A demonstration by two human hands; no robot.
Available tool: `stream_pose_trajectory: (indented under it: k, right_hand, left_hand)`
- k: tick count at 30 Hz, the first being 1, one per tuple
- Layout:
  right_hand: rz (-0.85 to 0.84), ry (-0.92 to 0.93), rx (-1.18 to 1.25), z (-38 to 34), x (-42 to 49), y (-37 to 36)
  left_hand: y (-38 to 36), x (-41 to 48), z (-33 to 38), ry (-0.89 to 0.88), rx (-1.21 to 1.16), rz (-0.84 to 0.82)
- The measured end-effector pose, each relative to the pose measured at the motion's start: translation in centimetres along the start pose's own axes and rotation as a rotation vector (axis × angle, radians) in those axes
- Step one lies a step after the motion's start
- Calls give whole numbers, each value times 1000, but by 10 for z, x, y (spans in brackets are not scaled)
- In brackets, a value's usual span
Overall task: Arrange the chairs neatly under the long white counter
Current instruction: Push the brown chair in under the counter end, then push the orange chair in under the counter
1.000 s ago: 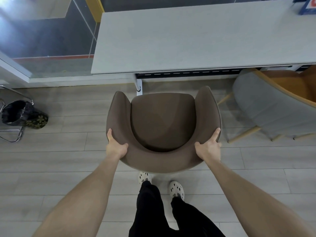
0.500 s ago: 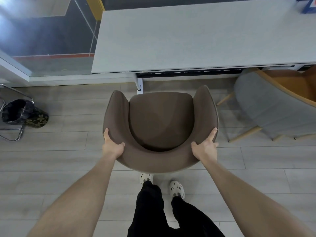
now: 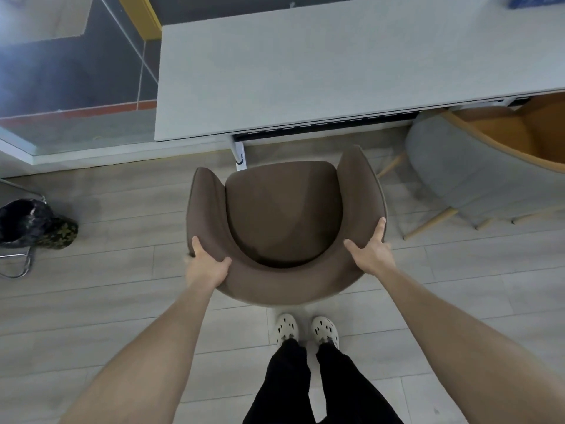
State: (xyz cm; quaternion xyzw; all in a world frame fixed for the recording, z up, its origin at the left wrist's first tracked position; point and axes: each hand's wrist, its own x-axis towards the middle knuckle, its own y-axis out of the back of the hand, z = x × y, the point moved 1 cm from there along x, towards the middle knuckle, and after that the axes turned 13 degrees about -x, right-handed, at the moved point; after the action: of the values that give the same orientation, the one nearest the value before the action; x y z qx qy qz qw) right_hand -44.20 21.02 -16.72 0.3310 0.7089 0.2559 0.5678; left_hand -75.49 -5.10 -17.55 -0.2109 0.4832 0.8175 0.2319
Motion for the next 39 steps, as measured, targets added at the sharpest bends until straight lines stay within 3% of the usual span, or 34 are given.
stream_pose_trajectory:
  k: [3, 8, 13, 19, 29, 36, 39]
  right_hand:
    - [-64, 48, -2, 18, 4, 17]
    - [-97, 138, -107, 42, -12, 70]
    - [-78, 138, -128, 93, 3, 120]
    - [-11, 114, -87, 202, 51, 212]
    - [65, 40, -70, 376, 135, 372]
    - [310, -43, 48, 428, 214, 456]
    - [396, -85, 34, 442, 247, 484]
  left_hand:
    - [9, -3, 22, -150, 209, 54]
    - [-7, -25, 106, -396, 146, -72]
    - [-61, -74, 191, -551, 145, -299]
    - [-169, -139, 287, -691, 248, -348]
    - [-356, -247, 388, -720, 402, -356]
    - [-444, -258, 475, -629, 391, -341]
    - [-482, -250, 512, -502, 294, -338]
